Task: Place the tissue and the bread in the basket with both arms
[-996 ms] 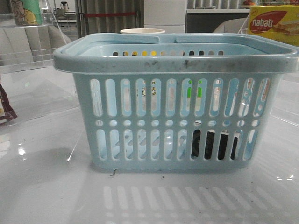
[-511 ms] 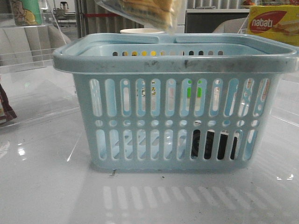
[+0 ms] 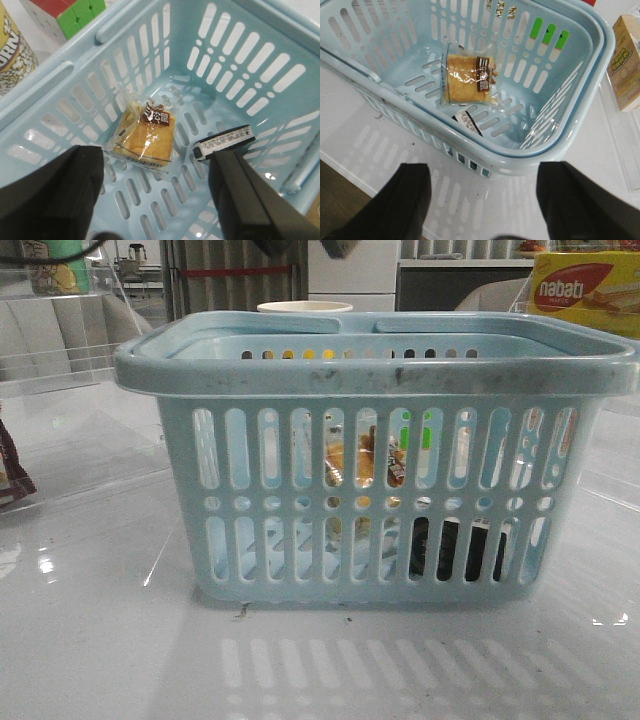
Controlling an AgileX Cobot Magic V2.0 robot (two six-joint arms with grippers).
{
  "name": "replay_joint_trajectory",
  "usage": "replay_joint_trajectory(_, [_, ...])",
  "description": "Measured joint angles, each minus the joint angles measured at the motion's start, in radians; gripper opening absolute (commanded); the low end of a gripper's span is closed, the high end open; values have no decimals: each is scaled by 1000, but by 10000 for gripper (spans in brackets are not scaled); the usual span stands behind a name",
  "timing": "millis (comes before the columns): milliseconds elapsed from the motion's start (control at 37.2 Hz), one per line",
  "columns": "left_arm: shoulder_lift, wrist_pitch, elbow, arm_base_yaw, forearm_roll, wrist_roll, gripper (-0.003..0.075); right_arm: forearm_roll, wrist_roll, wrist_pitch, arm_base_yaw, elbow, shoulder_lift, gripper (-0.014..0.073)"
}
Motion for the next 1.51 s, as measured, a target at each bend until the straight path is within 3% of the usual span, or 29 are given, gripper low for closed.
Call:
replay_joint_trajectory(484, [-643,-16,569,0,58,-6,509,0,0,0,0,0,0,552])
replay_joint_trajectory(781, [-931,-29,801,0,227,-199,509,0,0,0,0,0,0,552])
replay_joint_trajectory(1130, [-1078,-52,908,0,255,-234,509,-8,0,23,0,3,-7,552])
replay_joint_trajectory(1427, [-1078,-53,908,0,255,-237,507,-11,0,73,0,63,-162,549])
replay_joint_trajectory(1507, [-1078,-54,908,0,255,-237,488,-14,0,102,0,81,-204,506])
